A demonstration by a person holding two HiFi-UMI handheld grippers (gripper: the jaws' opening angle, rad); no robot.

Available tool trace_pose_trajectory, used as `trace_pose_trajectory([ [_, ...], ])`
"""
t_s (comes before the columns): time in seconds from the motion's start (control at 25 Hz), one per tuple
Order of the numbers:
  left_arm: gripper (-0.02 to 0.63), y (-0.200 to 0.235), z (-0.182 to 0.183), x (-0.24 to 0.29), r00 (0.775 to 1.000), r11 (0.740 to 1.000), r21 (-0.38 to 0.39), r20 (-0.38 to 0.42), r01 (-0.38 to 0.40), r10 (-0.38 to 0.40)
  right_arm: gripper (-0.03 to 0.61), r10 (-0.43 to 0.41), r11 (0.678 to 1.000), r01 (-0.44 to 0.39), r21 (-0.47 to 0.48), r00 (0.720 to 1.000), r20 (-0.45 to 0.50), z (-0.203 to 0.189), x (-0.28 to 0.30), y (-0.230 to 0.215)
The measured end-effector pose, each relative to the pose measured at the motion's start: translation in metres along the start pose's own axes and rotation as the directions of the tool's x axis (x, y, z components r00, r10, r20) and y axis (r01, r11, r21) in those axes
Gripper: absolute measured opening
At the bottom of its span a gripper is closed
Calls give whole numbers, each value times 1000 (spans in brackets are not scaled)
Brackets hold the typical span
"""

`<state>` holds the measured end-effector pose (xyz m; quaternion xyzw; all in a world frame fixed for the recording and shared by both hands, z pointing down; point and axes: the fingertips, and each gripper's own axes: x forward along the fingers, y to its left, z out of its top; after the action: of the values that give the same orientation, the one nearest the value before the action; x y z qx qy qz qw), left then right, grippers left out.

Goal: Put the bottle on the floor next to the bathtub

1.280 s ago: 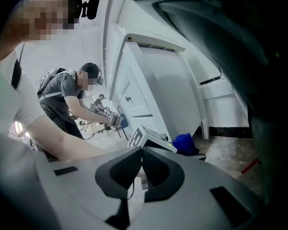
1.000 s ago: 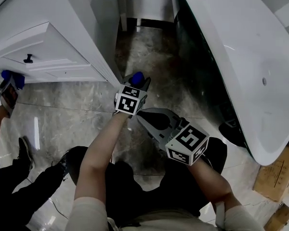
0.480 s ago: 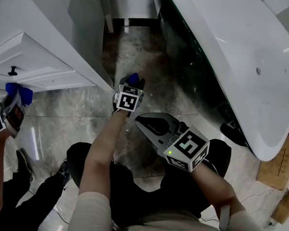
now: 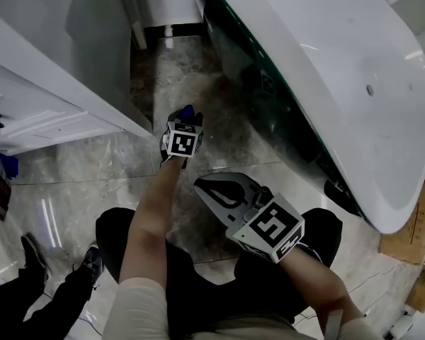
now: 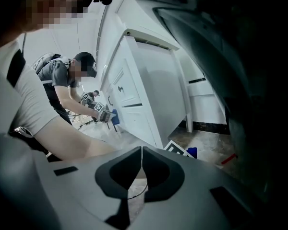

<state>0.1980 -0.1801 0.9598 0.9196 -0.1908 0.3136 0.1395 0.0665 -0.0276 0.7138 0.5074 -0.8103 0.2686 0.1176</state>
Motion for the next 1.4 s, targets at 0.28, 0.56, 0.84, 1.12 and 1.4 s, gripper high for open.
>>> trace_pose_trajectory([
  [0.28,187,2,-29,7,997,1000,16,-70,-16,17,28,24,999,-25,-31,999,-31,-6,2,14],
  [0.56,187,15,-43,13,996,999,46,-82,-26,30,28,59,998,-61,-32,997,-48,-12,10,24],
  [0.84,190,18,-41,11,998,998,63,-66,-21,25,28,78,997,-78,-2,996,-42,-10,11,23],
  [1.12,195,15,-38,6,997,997,73,-73,-16,22,28,73,997,-74,-17,997,-29,-7,8,21],
  [1.4,242,11,-42,-1,994,997,72,-107,13,-5,28,60,997,-62,-44,997,-44,-10,11,18],
])
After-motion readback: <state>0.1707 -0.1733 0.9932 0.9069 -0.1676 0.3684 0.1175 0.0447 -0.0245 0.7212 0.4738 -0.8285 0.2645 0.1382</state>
